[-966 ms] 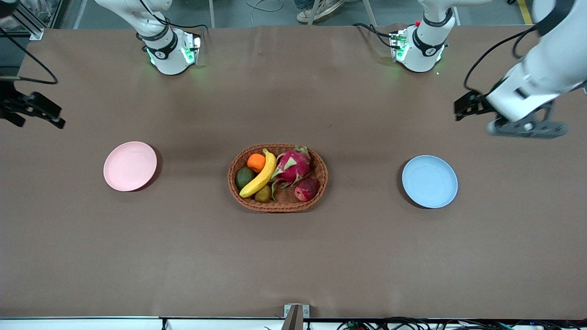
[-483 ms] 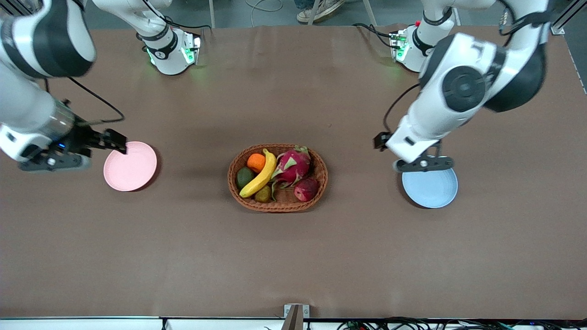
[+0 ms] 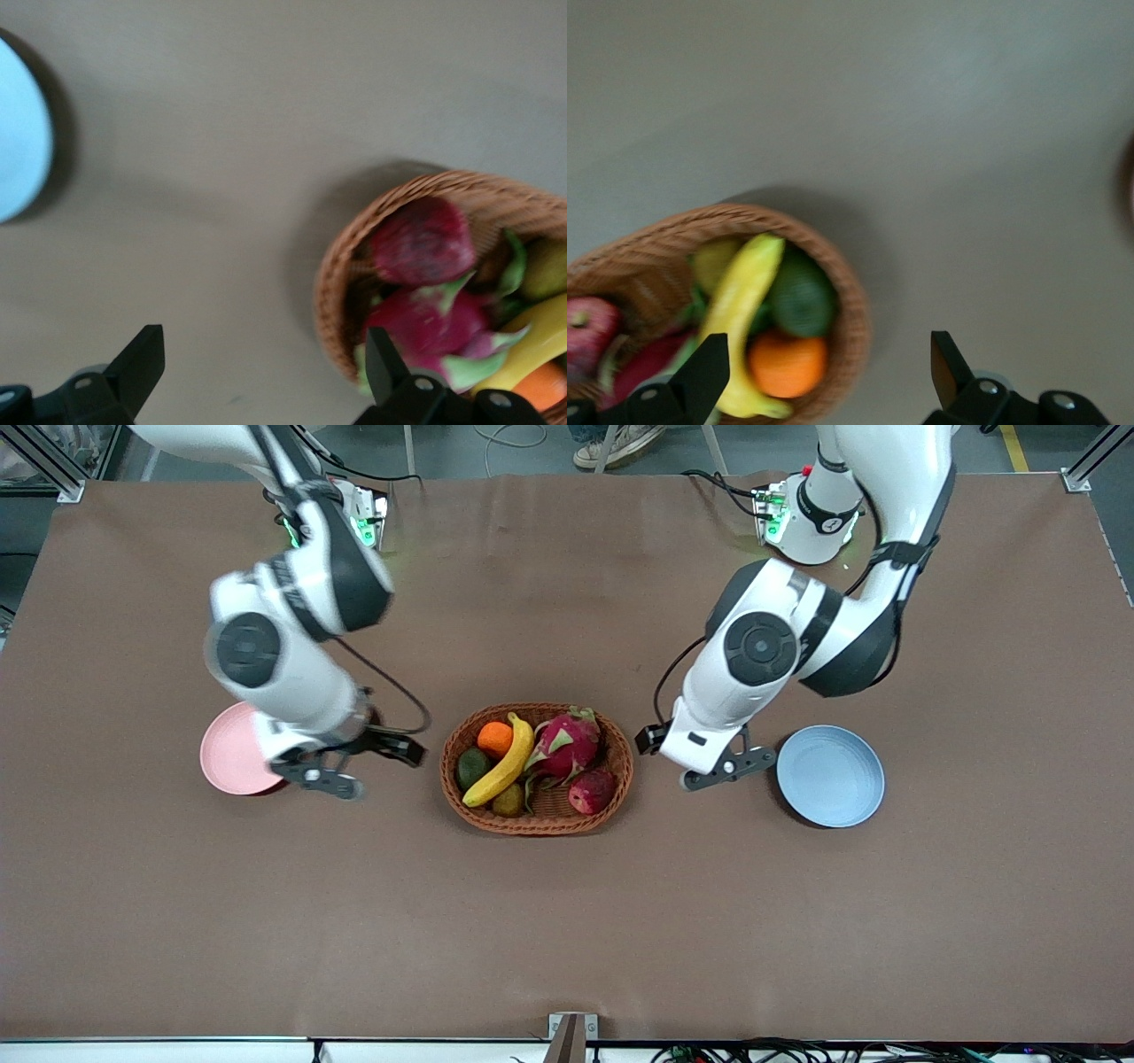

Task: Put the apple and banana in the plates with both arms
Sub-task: 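Lower the right gripper onto the banana while the left gripper lowers onto the apple, then close the right gripper on the banana while the left gripper grips the apple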

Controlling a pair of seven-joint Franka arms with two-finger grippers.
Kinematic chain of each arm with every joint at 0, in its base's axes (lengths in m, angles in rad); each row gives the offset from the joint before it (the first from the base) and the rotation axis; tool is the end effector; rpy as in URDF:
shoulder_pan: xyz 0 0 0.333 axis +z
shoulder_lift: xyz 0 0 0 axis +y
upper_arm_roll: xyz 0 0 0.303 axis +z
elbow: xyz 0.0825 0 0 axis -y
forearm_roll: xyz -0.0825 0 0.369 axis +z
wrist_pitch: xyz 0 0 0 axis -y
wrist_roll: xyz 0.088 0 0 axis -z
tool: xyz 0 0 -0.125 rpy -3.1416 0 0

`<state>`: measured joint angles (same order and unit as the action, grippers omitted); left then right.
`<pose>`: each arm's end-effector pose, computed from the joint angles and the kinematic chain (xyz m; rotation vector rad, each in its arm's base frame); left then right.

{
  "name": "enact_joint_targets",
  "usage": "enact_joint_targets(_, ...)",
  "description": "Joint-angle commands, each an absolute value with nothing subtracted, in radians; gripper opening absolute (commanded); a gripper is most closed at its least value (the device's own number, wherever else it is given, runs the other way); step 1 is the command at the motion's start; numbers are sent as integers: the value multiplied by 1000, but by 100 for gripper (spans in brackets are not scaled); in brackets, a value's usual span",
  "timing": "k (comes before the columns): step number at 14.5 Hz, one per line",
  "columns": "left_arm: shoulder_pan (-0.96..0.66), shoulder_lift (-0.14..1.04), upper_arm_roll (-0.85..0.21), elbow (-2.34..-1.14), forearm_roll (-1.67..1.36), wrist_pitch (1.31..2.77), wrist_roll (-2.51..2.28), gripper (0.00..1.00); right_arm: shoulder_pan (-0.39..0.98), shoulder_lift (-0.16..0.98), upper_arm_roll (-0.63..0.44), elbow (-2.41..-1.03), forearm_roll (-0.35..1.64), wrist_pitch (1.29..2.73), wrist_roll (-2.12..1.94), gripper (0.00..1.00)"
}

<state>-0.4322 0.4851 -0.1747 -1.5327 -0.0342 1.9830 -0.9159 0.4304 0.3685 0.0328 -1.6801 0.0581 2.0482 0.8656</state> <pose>0.5541 -0.3699 0.3539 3.0309 0.5231 -0.1507 0.5713 0.2879 0.3648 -3.0197 0.6615 0.0608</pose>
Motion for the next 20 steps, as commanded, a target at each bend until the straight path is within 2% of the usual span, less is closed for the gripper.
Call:
enact_joint_targets(1,-486,626,-166,-1384,-43,2014,-1041,100,512,503,20,-1559,57,2085,1078,100)
enact_joint_targets(5,-508,687,-166,-1379,-44,2140,-1167,100,534,618,20,-1474,58,2086,1328,94)
enact_joint_targets(9,-522,747,-164,-1379,-44,2261,-1261,100,532,658,21,-1476,63,2088,1338,73)
enact_joint_targets(11,-523,770,-166,-1379,-44,2307,-1307,100,532,669,21,-1476,83,2091,1338,68)
enact_joint_targets(14,-538,788,-166,-1381,-44,2313,-1342,100,531,676,20,-1476,169,2144,1333,68)
enact_joint_targets(20,-548,818,-164,-1382,-41,2342,-1350,100,532,709,20,-1479,169,2154,1325,66)
